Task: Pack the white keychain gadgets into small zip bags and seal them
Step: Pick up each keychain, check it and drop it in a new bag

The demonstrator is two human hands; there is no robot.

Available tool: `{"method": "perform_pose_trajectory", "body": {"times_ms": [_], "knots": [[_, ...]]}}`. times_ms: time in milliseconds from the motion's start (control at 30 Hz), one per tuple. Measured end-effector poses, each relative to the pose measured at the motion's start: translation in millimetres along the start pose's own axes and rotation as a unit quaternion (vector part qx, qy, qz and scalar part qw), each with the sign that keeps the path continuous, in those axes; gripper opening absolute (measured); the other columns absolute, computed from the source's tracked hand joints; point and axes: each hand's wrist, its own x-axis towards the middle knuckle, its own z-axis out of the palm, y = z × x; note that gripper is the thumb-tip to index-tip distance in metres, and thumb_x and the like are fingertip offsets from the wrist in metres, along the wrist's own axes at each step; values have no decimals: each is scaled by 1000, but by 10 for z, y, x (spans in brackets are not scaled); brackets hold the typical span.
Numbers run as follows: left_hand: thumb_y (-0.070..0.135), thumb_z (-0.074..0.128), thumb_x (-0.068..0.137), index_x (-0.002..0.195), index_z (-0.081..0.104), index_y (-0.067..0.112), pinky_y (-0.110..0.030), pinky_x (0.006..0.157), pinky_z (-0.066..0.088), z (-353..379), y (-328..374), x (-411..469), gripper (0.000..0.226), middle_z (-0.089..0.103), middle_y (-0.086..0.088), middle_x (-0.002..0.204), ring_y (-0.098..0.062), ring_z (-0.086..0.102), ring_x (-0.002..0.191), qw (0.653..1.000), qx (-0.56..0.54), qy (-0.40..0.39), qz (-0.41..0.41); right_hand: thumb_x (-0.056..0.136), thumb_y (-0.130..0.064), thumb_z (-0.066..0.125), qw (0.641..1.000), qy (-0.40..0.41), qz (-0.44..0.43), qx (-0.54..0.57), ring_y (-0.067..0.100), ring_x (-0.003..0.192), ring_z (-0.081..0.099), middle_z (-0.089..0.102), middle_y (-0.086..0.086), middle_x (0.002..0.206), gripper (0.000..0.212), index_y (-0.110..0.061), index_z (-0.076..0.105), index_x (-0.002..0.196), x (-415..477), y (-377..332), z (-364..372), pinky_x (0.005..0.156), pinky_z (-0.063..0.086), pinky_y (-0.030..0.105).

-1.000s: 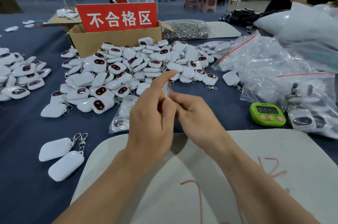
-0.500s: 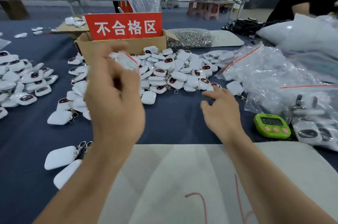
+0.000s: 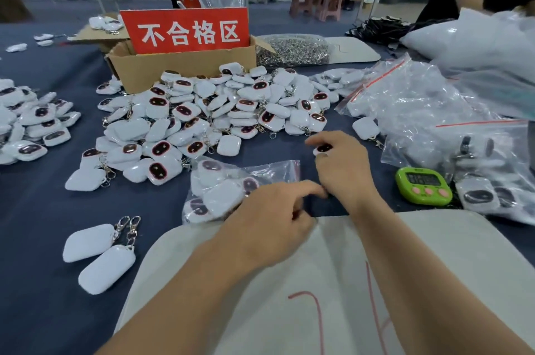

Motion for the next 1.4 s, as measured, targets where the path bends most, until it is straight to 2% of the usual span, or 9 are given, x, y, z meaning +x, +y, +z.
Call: {"method": "perform_pose_trajectory", "body": {"times_ms": [167,333,433,567,667,800,1033,1167,1400], "knots": [[29,58,79,108,68,45,-13,65,41,59,53,-22,35,62,18,73,0,57,78,1000,13,13,24,89,-6,60,1000,-16,8,-21,15,135,50,56,-7,147,52,-28,64,137,-273,-43,-135,103,36,22],[22,59,81,98,71,39,-16,57,29,-34,-78,-14,26,47,25,54,3,46,71,988,72,112,-72,92,-5,61,999,-32,22,18,15,117,60,67,-8,132,47,-35,71,126,-448,3,-225,99,45,24],[22,61,84,86,68,37,-11,54,27,-146,-203,-14,17,56,31,61,14,51,71,982,63,116,-137,87,5,62,997,6,-6,81,4,90,62,67,-16,106,60,-39,68,127,-563,10,-237,79,54,18],[25,60,83,79,58,36,-24,60,31,-113,-121,-24,12,55,19,61,-5,50,68,971,115,129,-167,89,0,67,975,10,30,218,0,62,58,66,-14,79,35,-30,73,106,-559,-85,-226,59,49,11],[23,59,81,76,62,34,-25,61,26,-67,-12,-28,13,60,15,69,-11,51,73,969,147,145,-133,94,1,64,922,-26,90,375,13,58,63,65,-2,67,13,-12,67,93,-549,-201,-241,54,54,24],[21,57,82,86,69,28,-24,68,26,-52,85,-34,15,59,16,73,-8,47,74,965,85,240,-68,99,-8,59,891,-59,126,432,17,50,54,67,8,68,8,-5,62,93,-560,-262,-261,42,37,25],[39,58,93,119,70,39,-9,70,41,-120,77,-21,29,65,21,80,-2,61,79,950,-118,270,-104,99,-9,57,852,-153,135,483,25,67,51,64,13,77,17,-3,72,94,-628,-367,-214,55,37,31],[23,65,95,108,76,36,-19,73,46,-129,37,-22,21,69,17,83,-6,63,82,940,-100,315,-82,101,-5,53,834,-201,122,499,27,77,62,72,23,94,24,2,75,109,-660,-373,-237,63,50,30],[36,62,91,106,77,37,-14,73,42,-129,37,-24,22,66,18,84,-6,60,84,938,-103,325,-70,102,1,46,830,-229,87,500,43,105,73,78,22,105,32,-3,77,109,-677,-356,-218,81,62,36]]}}
